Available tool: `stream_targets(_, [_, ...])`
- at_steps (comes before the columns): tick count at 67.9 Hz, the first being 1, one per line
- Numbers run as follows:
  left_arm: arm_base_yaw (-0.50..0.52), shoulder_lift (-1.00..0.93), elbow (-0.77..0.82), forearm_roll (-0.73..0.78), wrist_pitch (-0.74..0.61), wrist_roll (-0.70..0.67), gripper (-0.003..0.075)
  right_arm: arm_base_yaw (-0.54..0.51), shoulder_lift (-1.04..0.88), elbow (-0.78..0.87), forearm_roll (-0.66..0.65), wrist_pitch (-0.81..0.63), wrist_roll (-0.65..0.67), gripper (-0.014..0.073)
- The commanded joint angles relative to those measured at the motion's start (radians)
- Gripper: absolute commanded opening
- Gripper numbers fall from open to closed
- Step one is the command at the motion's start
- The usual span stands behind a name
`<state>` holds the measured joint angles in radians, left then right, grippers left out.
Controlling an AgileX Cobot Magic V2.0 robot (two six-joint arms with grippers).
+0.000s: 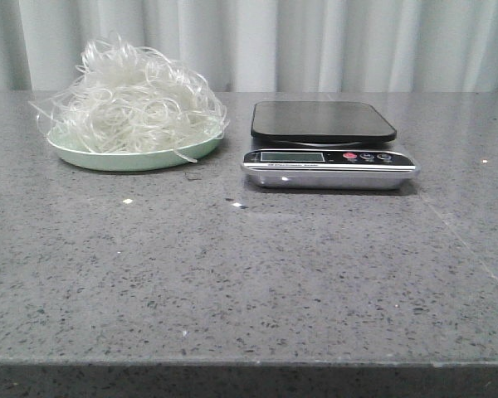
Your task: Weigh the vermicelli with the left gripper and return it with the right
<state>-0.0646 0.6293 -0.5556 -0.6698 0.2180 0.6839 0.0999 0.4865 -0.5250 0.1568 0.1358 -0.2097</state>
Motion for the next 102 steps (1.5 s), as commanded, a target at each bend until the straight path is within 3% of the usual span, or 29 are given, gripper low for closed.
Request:
stream_targets(1, [-0.010, -0.003, -0.033, -0.020, -0.069, -0.010, 0.0137, -0.006, -0.082, 0.064, 0.006, -0.162, 0.002, 0.0154])
stream_targets(18, [-0.010, -0.003, -0.033, -0.020, -0.069, -0.010, 0.0137, -0.006, -0.194, 0.200, 0.006, -0.220, 0.002, 0.0154])
stream_targets(71, [-0.010, 0.000, -0.031, -0.020, -0.069, -0.010, 0.0137, -0.006, -0.194, 0.201, 0.006, -0.221, 0.002, 0.0150])
stream_targets(82, [-0.010, 0.000, -0.031, 0.086, -0.077, -0.012, 0.0137, -0.006, -0.194, 0.201, 0.006, -0.221, 0.002, 0.0150])
stream_targets(86, [-0.010, -0.002, -0.031, 0.172, -0.098, -0.115, 0.0137, -0.006, -0.194, 0.201, 0.006, -0.221, 0.002, 0.0150])
stream_targets(95, [-0.010, -0.008, -0.029, 0.526, -0.109, -0.514, 0.0137, -0.006, -0.194, 0.201, 0.006, -0.221, 0.002, 0.0150])
stream_targets(102, [-0.010, -0.027, -0.010, 0.585, -0.119, -0.541, 0.0137, -0.006, -0.194, 0.201, 0.006, -0.221, 0.002, 0.0150])
